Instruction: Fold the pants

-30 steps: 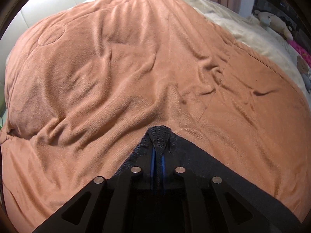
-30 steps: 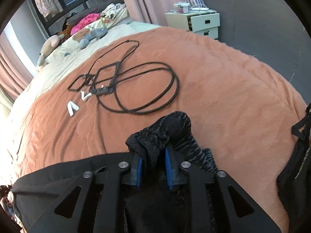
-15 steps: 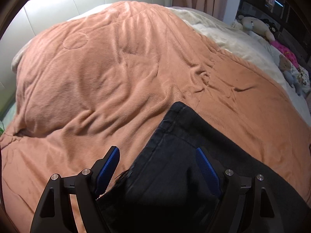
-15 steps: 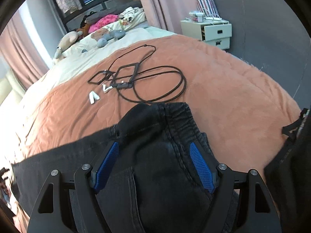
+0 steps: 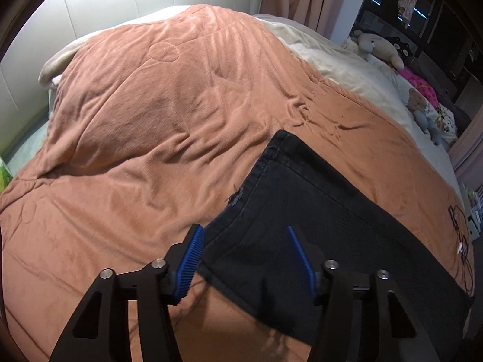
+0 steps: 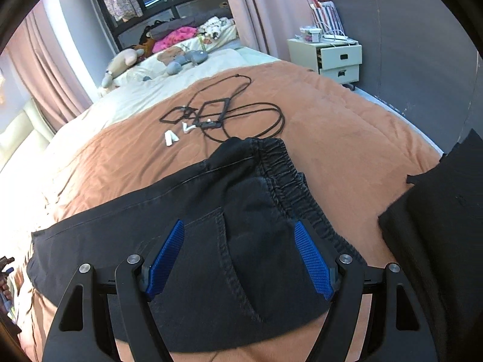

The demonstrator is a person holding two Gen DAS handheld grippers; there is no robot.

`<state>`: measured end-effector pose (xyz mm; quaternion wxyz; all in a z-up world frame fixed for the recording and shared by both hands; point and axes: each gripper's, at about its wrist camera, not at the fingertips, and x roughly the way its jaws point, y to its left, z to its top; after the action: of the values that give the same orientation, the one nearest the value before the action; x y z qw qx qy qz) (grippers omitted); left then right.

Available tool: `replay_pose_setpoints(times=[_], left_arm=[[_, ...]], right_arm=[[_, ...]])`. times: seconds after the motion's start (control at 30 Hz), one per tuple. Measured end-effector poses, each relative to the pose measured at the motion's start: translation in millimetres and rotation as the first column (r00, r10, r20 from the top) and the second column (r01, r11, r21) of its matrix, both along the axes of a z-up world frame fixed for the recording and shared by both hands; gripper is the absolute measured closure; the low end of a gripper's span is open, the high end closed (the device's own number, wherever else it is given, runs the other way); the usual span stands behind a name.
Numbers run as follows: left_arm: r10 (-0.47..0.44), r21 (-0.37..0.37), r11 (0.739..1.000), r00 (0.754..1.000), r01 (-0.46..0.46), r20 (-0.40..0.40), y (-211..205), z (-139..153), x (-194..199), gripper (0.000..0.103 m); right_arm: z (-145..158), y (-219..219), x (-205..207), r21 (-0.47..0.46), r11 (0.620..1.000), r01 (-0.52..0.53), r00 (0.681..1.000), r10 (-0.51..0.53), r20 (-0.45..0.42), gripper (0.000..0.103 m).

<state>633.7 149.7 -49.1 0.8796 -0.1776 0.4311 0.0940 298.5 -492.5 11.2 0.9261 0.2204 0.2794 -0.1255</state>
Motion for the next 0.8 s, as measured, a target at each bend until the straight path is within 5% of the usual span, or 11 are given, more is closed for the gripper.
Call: replay_pose_setpoints(times=[0.3, 0.8], left_arm=[[0.0, -0.098, 0.995, 1.0, 0.0, -0.001, 9.9, -14.8, -37.3, 0.076], [0.018, -0.194, 0.981, 0.998, -0.029, -0.058, 9.2, -75.8, -31.4, 0.084]], right_arm=[[-7.5, 9.4, -46.0, 0.0, 1.0, -0.005, 1.0, 0.005, 0.016, 0.029], [-49.9, -11.6, -90.8, 0.104, 0.993, 0.056, 0.998, -0.056, -0.001, 0.035]])
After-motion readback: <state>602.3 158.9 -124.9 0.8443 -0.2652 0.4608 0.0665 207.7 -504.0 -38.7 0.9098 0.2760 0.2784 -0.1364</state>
